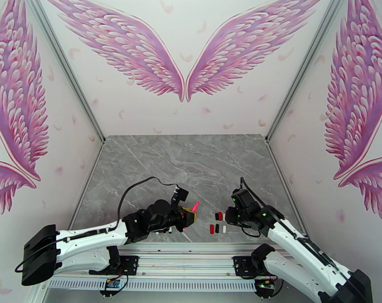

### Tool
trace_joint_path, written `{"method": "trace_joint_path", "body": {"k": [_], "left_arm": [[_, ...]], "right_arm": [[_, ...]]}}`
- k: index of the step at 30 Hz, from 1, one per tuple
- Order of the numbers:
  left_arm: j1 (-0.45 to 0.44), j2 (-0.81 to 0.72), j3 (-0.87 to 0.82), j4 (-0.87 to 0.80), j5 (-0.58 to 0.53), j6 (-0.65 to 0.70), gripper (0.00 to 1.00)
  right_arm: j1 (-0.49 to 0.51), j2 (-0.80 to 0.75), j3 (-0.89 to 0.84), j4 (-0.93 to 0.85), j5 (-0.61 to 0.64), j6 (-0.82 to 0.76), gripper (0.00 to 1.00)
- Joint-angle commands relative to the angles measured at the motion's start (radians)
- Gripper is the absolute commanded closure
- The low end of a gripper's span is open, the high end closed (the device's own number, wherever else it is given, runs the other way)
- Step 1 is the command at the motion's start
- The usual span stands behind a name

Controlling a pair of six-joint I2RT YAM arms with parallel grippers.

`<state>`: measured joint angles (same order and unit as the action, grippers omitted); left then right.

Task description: Open the pen caps

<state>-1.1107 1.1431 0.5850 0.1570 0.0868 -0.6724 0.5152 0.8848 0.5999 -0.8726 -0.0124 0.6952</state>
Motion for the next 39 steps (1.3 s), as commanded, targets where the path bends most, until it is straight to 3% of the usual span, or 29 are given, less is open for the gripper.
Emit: {"method": "trace_joint_path", "body": {"k": [1,20,39], "left_arm": [[0.005,0.0,-0.007,-0.026,0.008,0.006,0.95],[0.005,0.016,-0.006,-0.033,0.011,-0.003,0.95],[0.005,0.027,-0.013,-0.03,0.018,-0.006,0.95]], "right_arm": [[0.019,0.036,-0.018,-0.019,0.046,0.044,0.83],[0.064,0.225,-0.016,0.024,0.059,0.034,0.84],[0.08,0.288,-0.018,0.116,-0.037,0.027,0.85]]}}
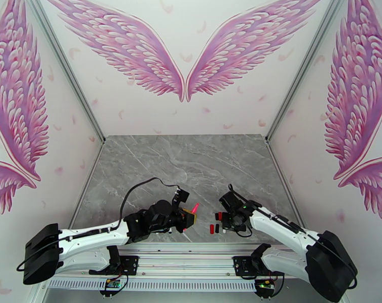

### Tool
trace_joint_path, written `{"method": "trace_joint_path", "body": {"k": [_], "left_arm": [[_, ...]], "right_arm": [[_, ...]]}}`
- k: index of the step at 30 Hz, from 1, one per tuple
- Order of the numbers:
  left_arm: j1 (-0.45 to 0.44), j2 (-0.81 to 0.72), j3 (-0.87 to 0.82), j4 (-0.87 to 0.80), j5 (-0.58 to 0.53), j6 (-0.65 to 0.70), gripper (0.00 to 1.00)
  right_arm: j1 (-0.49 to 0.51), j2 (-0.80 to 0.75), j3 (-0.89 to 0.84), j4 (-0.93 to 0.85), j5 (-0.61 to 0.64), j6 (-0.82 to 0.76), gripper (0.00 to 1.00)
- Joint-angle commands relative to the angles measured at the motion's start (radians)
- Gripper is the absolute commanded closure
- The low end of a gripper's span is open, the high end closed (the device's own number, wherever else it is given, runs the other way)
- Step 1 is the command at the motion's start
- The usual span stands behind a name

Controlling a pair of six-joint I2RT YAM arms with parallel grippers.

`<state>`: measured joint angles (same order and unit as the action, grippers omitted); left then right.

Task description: Open the pen caps

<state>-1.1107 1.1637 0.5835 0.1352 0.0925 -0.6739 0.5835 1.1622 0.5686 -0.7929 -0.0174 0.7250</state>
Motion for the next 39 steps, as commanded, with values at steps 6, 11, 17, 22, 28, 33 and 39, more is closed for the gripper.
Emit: {"method": "trace_joint_path", "body": {"k": [6,11,17,22,28,33,39], "left_arm": [[0.005,0.012,-0.011,-0.008,0.015,-0.007,0.95],[0.005,0.014,-0.012,-0.003,0.018,-0.009,0.95],[0.005,0.017,-0.014,0.001,0.021,-0.01,0.95],[0.004,0.019,-0.012,0.003,0.023,-0.009,0.95],[0.003,0.015,-0.016,0.001,0.027,-0.009,0.95],[0.003,0.004,-0.022,0.0,0.027,-0.006,0.95],[0.003,-0.008,-0.024,0.003,0.029,0.001,0.95]], "right_arm": [[0.02,0.0,0.005,0.079,-0.07,0.017,0.85],[0.025,-0.011,-0.006,0.127,-0.113,0.043,0.86],[0.024,-0.04,0.003,0.101,-0.087,0.045,0.85],[0.024,-0.055,0.007,0.032,-0.007,0.054,0.85],[0.024,-0.096,-0.004,-0.005,0.047,0.092,0.87],[0.024,-0.082,0.004,-0.041,0.065,0.093,0.86],[0.024,-0.035,0.029,-0.071,0.094,0.097,0.86]]}}
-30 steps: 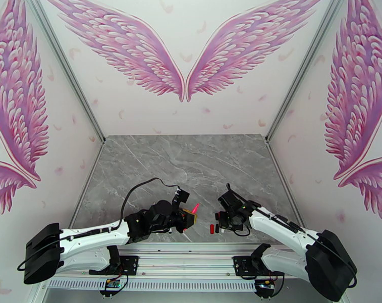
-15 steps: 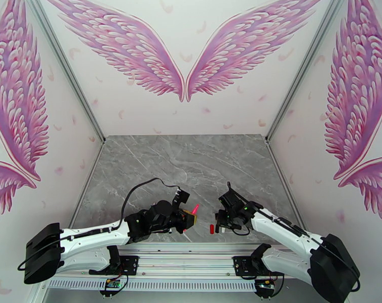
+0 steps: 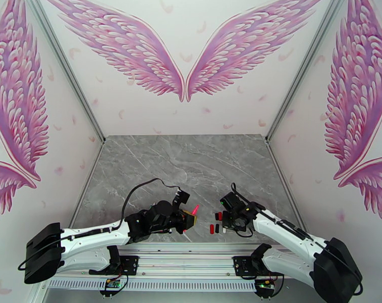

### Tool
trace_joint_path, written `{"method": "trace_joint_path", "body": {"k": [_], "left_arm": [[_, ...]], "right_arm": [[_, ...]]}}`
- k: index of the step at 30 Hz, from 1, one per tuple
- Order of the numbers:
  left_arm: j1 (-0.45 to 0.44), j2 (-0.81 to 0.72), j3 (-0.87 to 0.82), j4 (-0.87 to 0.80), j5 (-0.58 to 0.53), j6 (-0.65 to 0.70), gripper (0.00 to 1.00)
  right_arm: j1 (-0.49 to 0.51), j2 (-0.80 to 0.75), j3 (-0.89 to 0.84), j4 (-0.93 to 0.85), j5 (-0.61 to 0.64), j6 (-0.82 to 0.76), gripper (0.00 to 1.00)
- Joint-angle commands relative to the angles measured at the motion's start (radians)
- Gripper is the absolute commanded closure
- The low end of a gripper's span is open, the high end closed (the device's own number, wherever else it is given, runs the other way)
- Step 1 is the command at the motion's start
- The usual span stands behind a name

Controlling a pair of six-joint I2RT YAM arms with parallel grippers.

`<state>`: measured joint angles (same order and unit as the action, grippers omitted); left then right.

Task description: Open the pen caps

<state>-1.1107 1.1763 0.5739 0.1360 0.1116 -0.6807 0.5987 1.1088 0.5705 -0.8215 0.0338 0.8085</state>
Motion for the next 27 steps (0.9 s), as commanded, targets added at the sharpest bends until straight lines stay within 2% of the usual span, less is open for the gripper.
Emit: {"method": "trace_joint_path", "body": {"k": [1,21,27], "left_arm": [[0.002,-0.024,-0.016,0.004,0.011,0.008,0.95],[0.007,-0.058,-0.066,0.026,-0.005,0.026,0.95],[0.008,-0.07,-0.076,0.027,-0.003,0.031,0.95]], "right_arm": [[0.009,0.024,0.031,-0.044,0.04,0.013,0.87],[0.018,0.159,0.103,-0.079,-0.01,-0.022,0.88],[0.026,0.155,0.059,-0.006,-0.082,0.007,0.89]]}}
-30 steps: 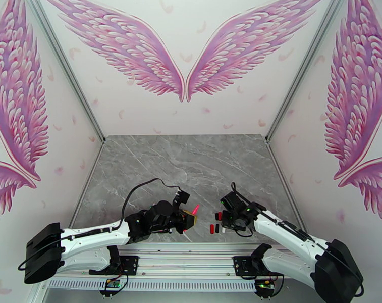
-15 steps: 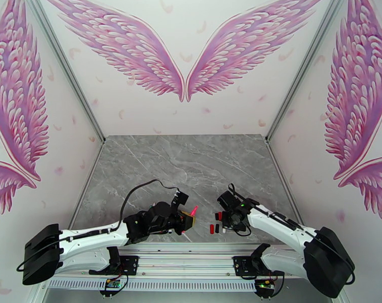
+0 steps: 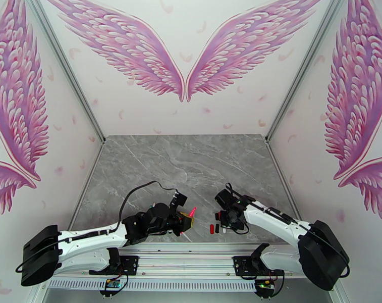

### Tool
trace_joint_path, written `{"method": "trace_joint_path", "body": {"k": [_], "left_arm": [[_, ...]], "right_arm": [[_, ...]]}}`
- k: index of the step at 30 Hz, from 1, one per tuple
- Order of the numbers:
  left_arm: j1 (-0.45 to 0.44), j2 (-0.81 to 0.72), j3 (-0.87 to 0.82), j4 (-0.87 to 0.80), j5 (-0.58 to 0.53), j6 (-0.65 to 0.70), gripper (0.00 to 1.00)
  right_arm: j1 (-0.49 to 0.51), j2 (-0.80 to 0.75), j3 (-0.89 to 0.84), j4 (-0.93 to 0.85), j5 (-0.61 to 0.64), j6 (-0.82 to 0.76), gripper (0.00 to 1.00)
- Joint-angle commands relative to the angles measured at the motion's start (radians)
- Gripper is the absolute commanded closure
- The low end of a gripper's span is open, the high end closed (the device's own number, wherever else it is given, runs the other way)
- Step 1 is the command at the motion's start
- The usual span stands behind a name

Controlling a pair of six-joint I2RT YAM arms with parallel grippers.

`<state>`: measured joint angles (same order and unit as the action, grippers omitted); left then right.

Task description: Open the pen caps

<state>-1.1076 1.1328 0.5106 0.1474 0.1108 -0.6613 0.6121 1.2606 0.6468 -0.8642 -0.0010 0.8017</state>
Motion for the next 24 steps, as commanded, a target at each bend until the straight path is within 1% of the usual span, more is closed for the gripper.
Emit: {"method": "trace_joint_path", "body": {"k": [1,10,18,24], "left_arm": [[0.005,-0.026,-0.013,0.016,-0.003,0.012,0.95],[0.007,-0.016,-0.014,0.022,-0.002,0.008,0.95],[0.006,-0.003,-0.011,0.026,0.003,0.006,0.95],[0.007,0.008,-0.007,0.033,0.006,0.004,0.95]], "right_arm": [[0.016,0.001,-0.029,0.055,-0.056,0.022,0.89],[0.035,-0.025,-0.068,0.16,-0.109,0.054,0.9],[0.042,-0.055,-0.073,0.176,-0.117,0.052,0.9],[0.042,-0.064,-0.078,0.195,-0.145,0.044,0.89]]}}
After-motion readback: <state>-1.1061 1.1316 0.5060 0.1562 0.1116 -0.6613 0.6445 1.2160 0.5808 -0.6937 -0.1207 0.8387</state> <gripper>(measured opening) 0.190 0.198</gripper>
